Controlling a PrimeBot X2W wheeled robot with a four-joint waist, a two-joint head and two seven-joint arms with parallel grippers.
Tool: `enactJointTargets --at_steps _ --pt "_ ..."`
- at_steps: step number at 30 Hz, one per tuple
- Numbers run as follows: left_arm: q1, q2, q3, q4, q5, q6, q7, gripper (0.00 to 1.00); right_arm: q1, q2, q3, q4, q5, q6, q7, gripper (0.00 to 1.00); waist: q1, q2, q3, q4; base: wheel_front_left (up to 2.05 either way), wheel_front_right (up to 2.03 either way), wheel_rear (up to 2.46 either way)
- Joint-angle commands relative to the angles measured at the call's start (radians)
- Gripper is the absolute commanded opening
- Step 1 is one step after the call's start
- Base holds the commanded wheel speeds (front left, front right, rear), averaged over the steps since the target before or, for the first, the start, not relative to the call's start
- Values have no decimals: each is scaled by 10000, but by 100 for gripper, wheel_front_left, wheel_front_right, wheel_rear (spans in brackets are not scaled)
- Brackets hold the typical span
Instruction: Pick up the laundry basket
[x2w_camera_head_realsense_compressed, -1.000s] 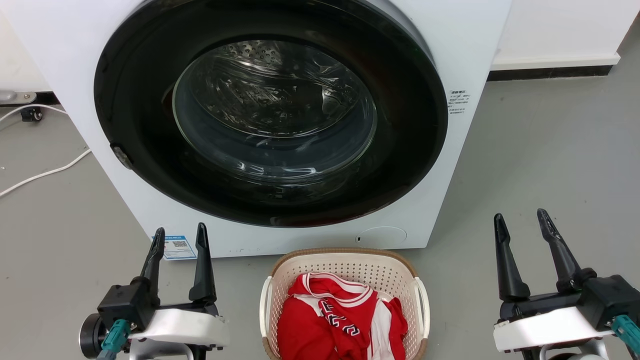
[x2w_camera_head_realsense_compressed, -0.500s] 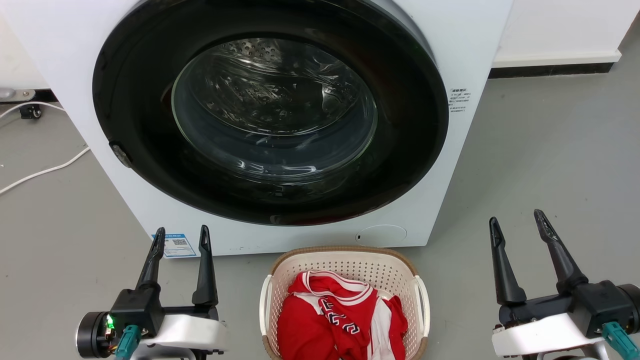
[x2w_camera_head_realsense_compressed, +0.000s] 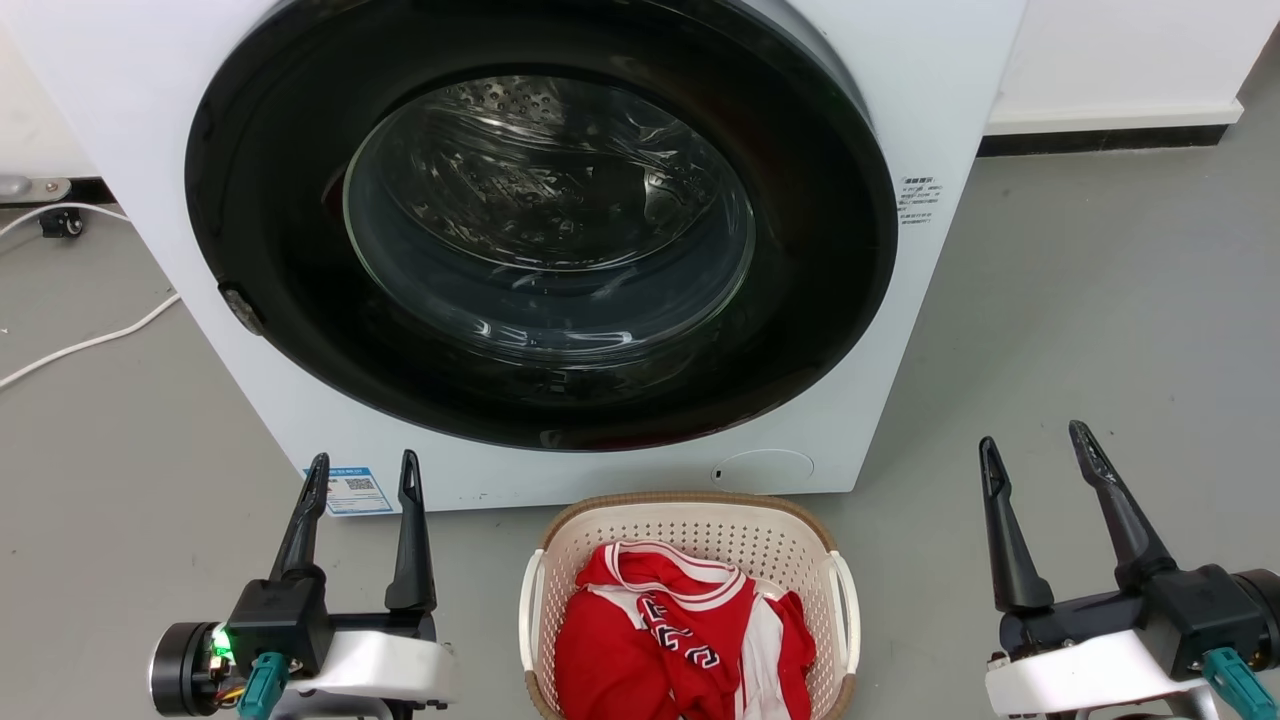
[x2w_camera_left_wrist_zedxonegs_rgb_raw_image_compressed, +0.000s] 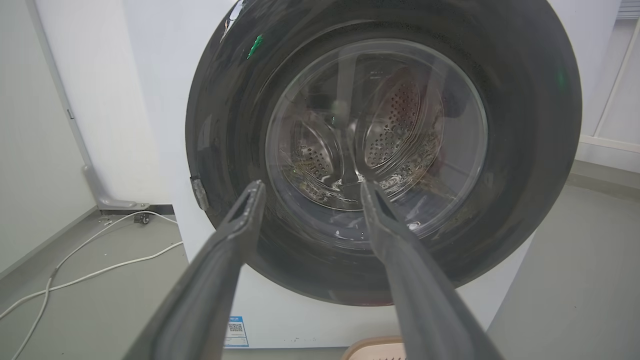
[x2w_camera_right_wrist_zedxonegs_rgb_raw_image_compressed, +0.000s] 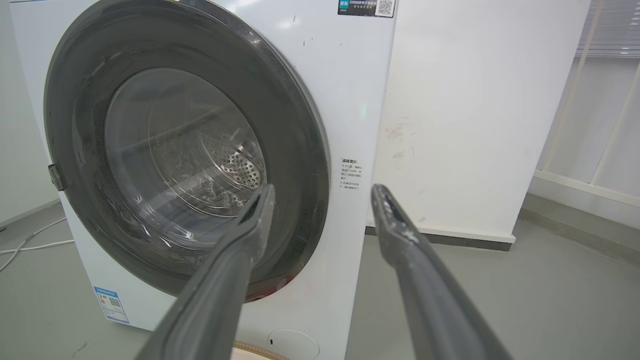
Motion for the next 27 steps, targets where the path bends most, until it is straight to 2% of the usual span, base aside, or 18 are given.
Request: enactJointTargets --at_steps 1,18,23,24,27 --pt "88 26 7 -32 30 0 -54 100 99 -37 1 13 12 -3 -21 100 0 0 -5 1 0 0 0" --pt "-189 27 -44 209 24 -170 -43 100 110 -35 56 271 -31 -3 -21 100 0 0 177 29 0 0 0" --pt "-576 25 -82 1065 -119 -414 -42 100 -189 -34 38 834 -242 -3 -20 100 0 0 571 19 0 0 0" --pt "-887 23 -65 1758 -161 -535 -42 100 -409 -29 151 1457 -573 -3 -20 100 0 0 924 -30 0 0 0" --pt "-1277 23 -73 2559 -178 -698 -42 100 -764 -31 260 2057 -760 -5 -21 100 0 0 1355 -89 0 0 0"
